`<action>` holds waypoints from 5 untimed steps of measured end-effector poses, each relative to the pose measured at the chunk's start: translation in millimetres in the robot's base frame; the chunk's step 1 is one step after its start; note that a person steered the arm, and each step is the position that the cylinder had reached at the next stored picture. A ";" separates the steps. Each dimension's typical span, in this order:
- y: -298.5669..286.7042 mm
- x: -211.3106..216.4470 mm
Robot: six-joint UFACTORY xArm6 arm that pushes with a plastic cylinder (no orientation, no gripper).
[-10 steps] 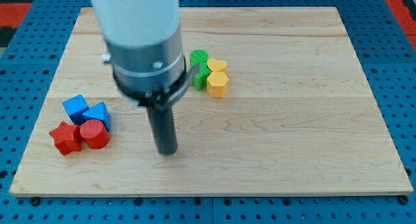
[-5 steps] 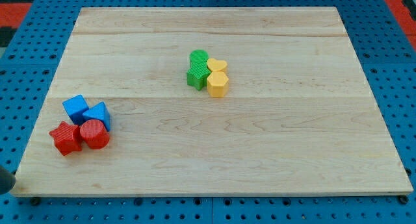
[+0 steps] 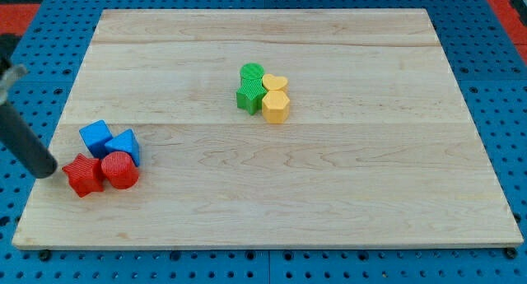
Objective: Move the red circle along with the red star towards the center
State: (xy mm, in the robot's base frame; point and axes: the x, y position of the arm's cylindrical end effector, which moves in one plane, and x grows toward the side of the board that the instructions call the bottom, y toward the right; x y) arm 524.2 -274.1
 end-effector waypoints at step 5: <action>96.8 29.0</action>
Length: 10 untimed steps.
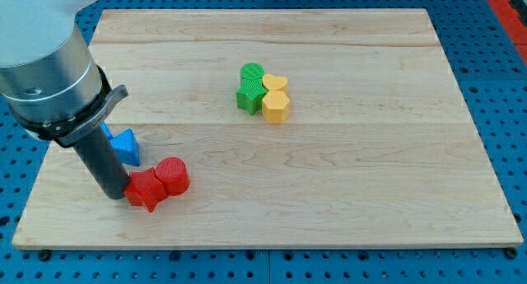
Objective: Move the red circle along with the red star towards the center
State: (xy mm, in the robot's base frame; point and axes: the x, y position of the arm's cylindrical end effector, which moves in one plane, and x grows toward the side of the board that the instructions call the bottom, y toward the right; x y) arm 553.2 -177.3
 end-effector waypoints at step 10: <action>112.0 -12.2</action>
